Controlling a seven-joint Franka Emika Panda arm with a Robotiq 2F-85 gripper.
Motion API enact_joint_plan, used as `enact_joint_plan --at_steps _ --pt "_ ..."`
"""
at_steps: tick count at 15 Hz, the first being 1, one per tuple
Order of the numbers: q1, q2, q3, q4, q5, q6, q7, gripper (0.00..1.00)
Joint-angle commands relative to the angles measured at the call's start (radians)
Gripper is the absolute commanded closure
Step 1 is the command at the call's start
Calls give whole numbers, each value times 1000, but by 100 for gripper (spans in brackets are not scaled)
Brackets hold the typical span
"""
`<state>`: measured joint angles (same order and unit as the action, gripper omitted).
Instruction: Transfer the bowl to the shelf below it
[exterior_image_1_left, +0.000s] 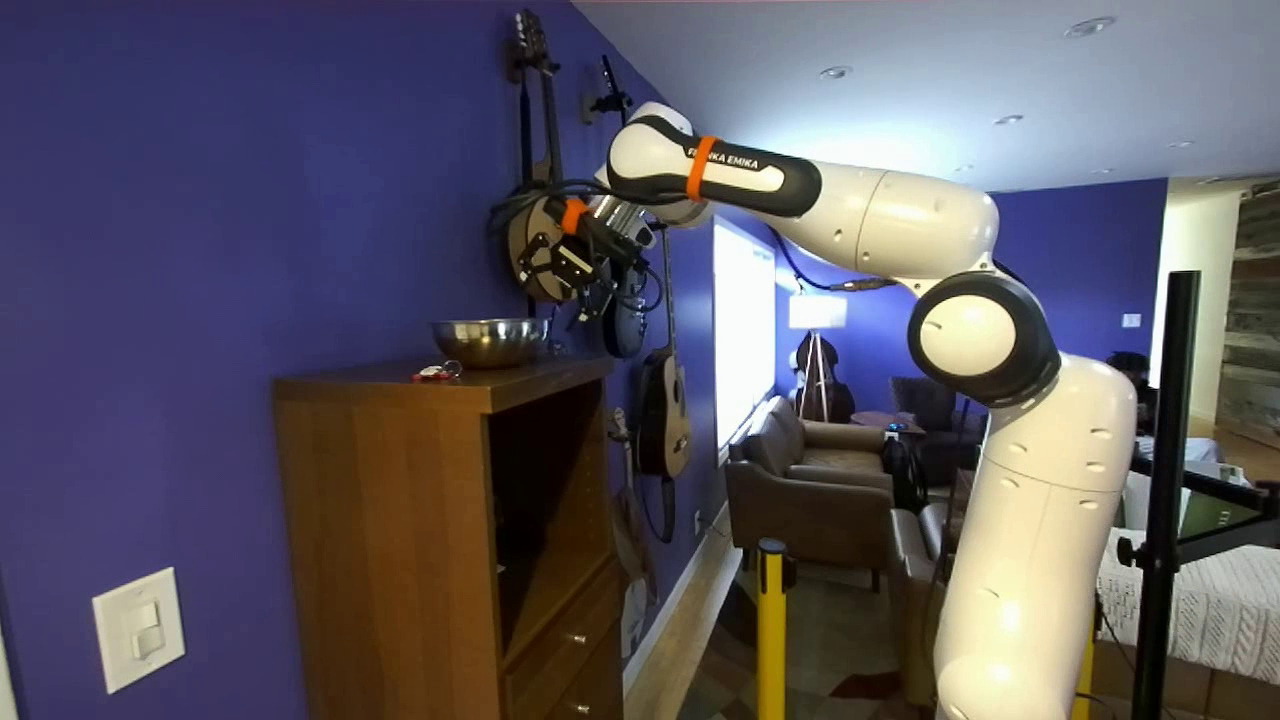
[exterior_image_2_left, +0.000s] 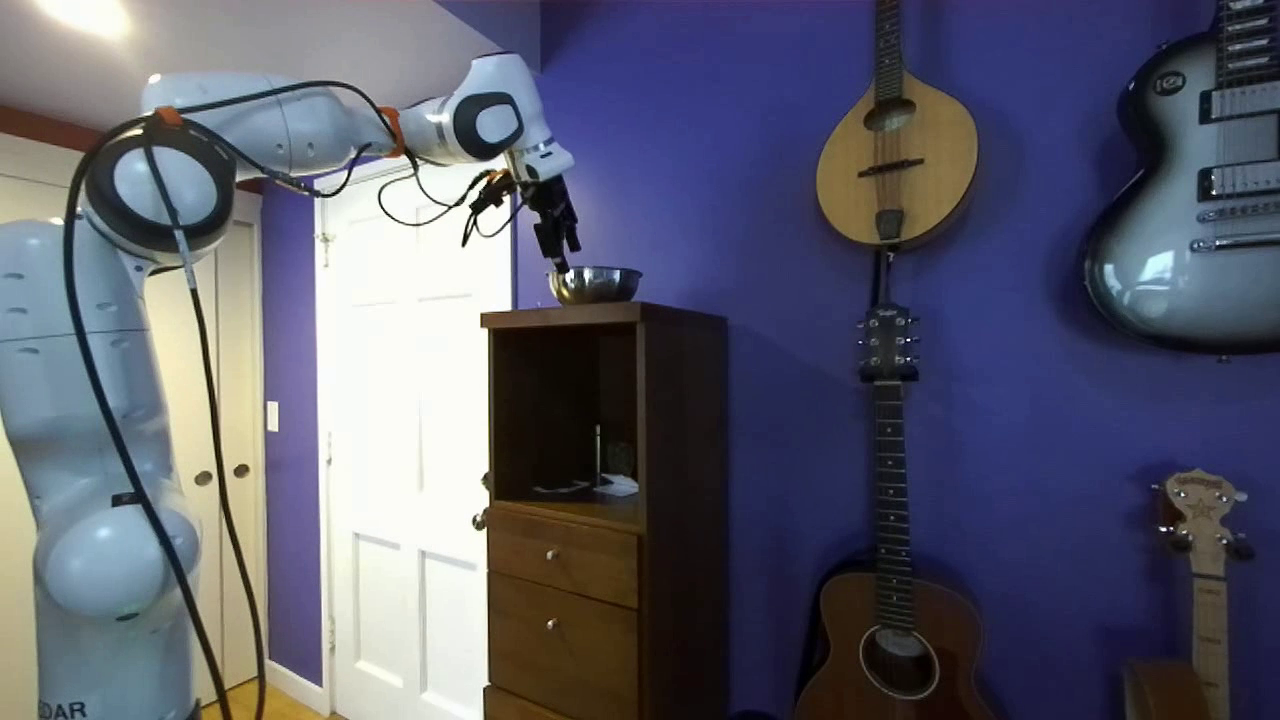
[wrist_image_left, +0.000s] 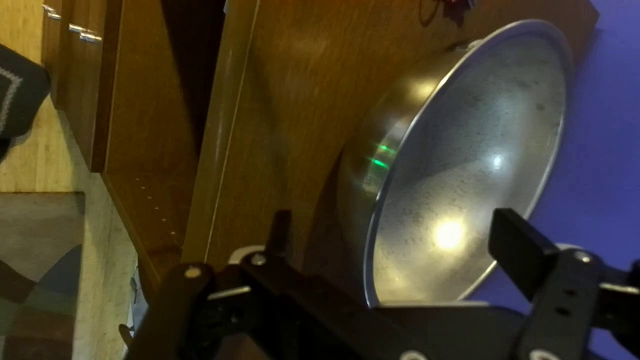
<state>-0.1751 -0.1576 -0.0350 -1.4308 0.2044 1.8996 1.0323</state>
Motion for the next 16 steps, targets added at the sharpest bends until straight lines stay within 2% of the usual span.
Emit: enact_joint_plan --at_steps 1,3,5,14,16 --pt "0 9 -5 0 20 -21 2 0" --pt "-1 18 -5 2 17 -21 5 0" --pt "-2 31 -7 8 22 -26 5 26" --pt "-2 21 -4 12 7 -96 3 91" --pt "-3 14 -5 9 11 -97 3 100"
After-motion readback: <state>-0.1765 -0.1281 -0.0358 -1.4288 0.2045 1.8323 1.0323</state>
